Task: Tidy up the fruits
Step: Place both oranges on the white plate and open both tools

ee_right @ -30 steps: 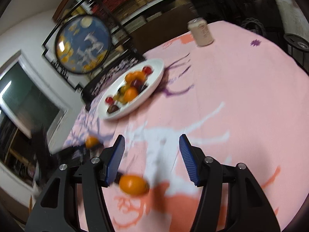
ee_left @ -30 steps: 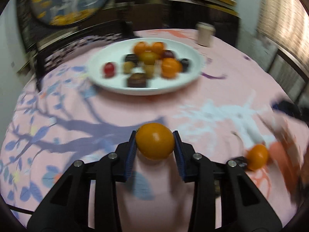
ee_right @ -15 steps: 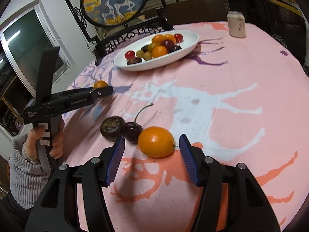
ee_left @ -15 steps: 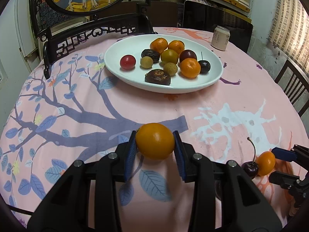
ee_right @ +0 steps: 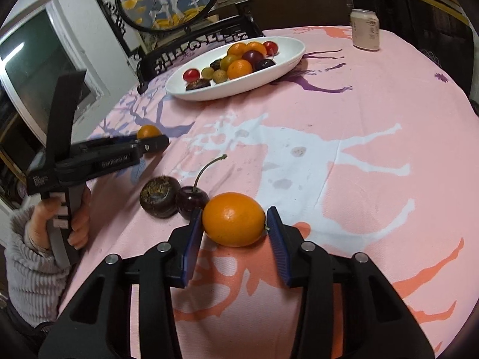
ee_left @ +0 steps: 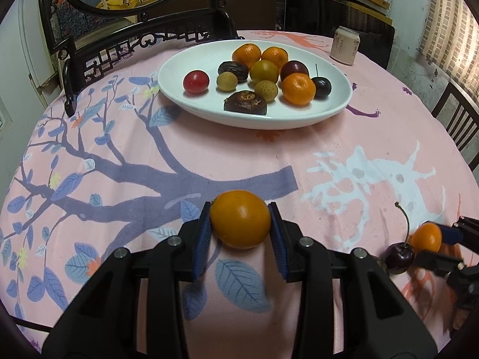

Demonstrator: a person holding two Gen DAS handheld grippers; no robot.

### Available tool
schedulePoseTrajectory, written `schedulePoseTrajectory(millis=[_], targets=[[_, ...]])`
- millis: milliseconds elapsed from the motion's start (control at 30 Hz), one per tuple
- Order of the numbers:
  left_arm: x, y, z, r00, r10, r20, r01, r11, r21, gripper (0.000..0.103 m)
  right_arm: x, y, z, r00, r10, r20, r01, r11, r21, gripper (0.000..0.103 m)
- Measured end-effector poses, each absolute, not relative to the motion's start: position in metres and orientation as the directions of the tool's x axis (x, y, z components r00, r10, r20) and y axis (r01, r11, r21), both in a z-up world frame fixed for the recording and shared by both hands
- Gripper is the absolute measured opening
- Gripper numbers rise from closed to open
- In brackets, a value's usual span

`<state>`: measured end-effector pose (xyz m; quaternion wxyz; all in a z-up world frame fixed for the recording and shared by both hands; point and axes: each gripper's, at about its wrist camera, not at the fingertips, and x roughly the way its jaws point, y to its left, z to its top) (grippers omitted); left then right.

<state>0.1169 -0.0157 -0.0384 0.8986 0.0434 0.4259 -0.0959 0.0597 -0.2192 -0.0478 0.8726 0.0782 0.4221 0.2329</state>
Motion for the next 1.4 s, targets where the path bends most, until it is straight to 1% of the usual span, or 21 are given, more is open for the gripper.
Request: schedulePoseTrajectory(millis=[100, 300, 467, 633, 733, 833, 900, 1067, 1133, 1167, 1200, 1233, 1267, 1333, 1400], targets=[[0.113, -0.015, -0.032, 0.633, -0.155, -0.758, 0.220, 0.975, -0.015, 0.037, 0.059, -0.234, -0.042, 0.569, 0.483, -0.665, -0.304, 0.875, 0.376, 0.043], [0.108, -0.002, 0.005, 0.705, -0.170, -0.688, 0.198, 0.979, -0.039, 0.037, 0.067, -0.259, -0.024, 0.603, 0.517, -0.608, -0.270, 0.849, 0.454, 0.044], [0.135, 0.005, 0.032, 0.729, -0.127, -0.673, 0.176, 0.984, 0.005, 0.037, 0.091, -0.264, 0.011, 0.643, 0.498, -0.581, -0.275, 0.859, 0.432, 0.044], [0.169, 0.010, 0.049, 0.736, -0.130, -0.664, 0.148, 0.989, -0.029, 0.037, 0.126, -0.252, 0.054, 0.686, 0.502, -0.527, -0.305, 0.855, 0.419, 0.044], [0.187, 0.005, 0.051, 0.733, -0.148, -0.664, 0.149, 0.987, -0.056, 0.037, 0.151, -0.240, 0.068, 0.693, 0.513, -0.506, -0.318, 0.848, 0.423, 0.044], [0.204, -0.004, 0.045, 0.724, -0.163, -0.670, 0.154, 0.985, -0.073, 0.037, 0.183, -0.225, 0.068, 0.692, 0.515, -0.506, -0.309, 0.845, 0.437, 0.044], [0.215, -0.010, 0.038, 0.711, -0.177, -0.680, 0.161, 0.983, -0.088, 0.037, 0.205, -0.214, 0.062, 0.692, 0.498, -0.522, -0.290, 0.855, 0.431, 0.044], [0.237, -0.023, 0.014, 0.676, -0.173, -0.717, 0.191, 0.980, -0.056, 0.037, 0.254, -0.195, 0.033, 0.694, 0.413, -0.589, -0.241, 0.905, 0.350, 0.044], [0.243, -0.023, 0.006, 0.661, -0.171, -0.731, 0.191, 0.980, -0.057, 0.038, 0.266, -0.194, 0.022, 0.705, 0.383, -0.596, -0.221, 0.918, 0.328, 0.045], [0.244, -0.022, 0.003, 0.656, -0.167, -0.736, 0.186, 0.981, -0.056, 0.043, 0.269, -0.193, 0.016, 0.708, 0.379, -0.595, -0.221, 0.920, 0.324, 0.047], [0.245, -0.022, 0.001, 0.656, -0.161, -0.737, 0.182, 0.982, -0.053, 0.048, 0.272, -0.192, 0.012, 0.703, 0.381, -0.600, -0.229, 0.921, 0.316, 0.053], [0.245, -0.020, 0.001, 0.662, -0.150, -0.734, 0.172, 0.984, -0.046, 0.056, 0.274, -0.191, 0.011, 0.700, 0.383, -0.603, -0.237, 0.921, 0.310, 0.054], [0.245, -0.019, 0.001, 0.668, -0.147, -0.730, 0.168, 0.985, -0.044, 0.059, 0.272, -0.193, 0.012, 0.705, 0.390, -0.593, -0.243, 0.918, 0.314, 0.054], [0.243, -0.017, 0.004, 0.676, -0.145, -0.723, 0.162, 0.986, -0.047, 0.061, 0.268, -0.195, 0.016, 0.712, 0.401, -0.576, -0.253, 0.912, 0.322, 0.054], [0.239, -0.015, 0.008, 0.684, -0.145, -0.715, 0.155, 0.987, -0.052, 0.066, 0.265, -0.196, 0.023, 0.719, 0.410, -0.561, -0.263, 0.908, 0.326, 0.054]])
